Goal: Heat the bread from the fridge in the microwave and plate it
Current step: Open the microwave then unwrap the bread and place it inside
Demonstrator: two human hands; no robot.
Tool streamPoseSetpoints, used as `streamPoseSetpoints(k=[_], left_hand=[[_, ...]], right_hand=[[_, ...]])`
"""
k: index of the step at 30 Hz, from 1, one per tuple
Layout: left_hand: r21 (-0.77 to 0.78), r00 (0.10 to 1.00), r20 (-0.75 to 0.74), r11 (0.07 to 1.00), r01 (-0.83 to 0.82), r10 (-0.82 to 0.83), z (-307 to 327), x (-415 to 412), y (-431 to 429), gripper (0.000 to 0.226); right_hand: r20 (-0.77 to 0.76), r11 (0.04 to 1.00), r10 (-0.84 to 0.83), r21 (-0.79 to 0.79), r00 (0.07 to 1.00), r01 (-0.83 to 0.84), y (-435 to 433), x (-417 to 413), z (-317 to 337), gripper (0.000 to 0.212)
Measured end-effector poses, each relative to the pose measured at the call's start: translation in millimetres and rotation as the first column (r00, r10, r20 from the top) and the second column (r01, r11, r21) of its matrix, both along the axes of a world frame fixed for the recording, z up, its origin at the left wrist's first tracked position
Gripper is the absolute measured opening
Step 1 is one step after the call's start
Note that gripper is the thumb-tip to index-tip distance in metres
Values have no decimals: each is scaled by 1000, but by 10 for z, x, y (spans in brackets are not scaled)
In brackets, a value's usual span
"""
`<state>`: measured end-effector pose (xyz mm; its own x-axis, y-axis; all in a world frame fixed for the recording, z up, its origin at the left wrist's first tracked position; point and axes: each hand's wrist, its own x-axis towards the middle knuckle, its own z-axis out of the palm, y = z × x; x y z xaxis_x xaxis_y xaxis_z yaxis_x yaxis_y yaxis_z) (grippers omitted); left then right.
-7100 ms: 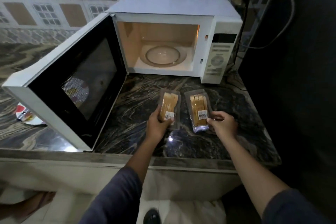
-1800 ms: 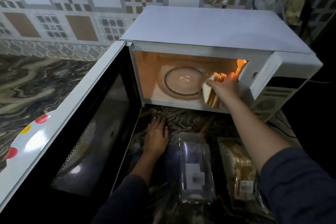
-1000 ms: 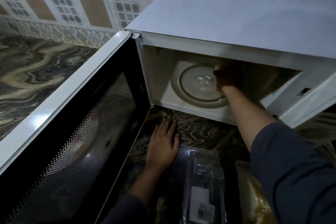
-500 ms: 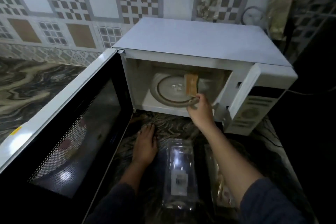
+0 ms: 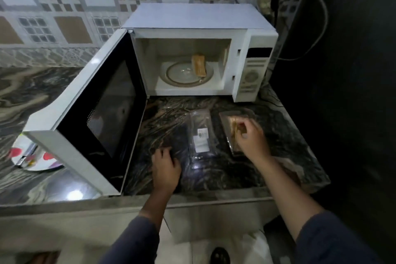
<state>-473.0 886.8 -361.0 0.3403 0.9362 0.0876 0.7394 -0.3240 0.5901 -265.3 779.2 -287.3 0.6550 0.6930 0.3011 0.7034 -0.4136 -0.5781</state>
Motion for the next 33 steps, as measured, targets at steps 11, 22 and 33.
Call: streamPoseSetpoints(k=[11,22,33], left_hand=[[-64,978,199,995,74,-60,7,325,-951,8],[-448,901,430,878,166,49,206,1179,-999,33],[-606,752,600,769,204,274,133,1220,-934,32]], right_hand=[[3,931,203,-309,979,-192,-517,156,-262,23],[-204,879,324,-296,924,-374,-401,415,-237,11],[-295,868,276,-332,915,-369,-278,487,-272,7]])
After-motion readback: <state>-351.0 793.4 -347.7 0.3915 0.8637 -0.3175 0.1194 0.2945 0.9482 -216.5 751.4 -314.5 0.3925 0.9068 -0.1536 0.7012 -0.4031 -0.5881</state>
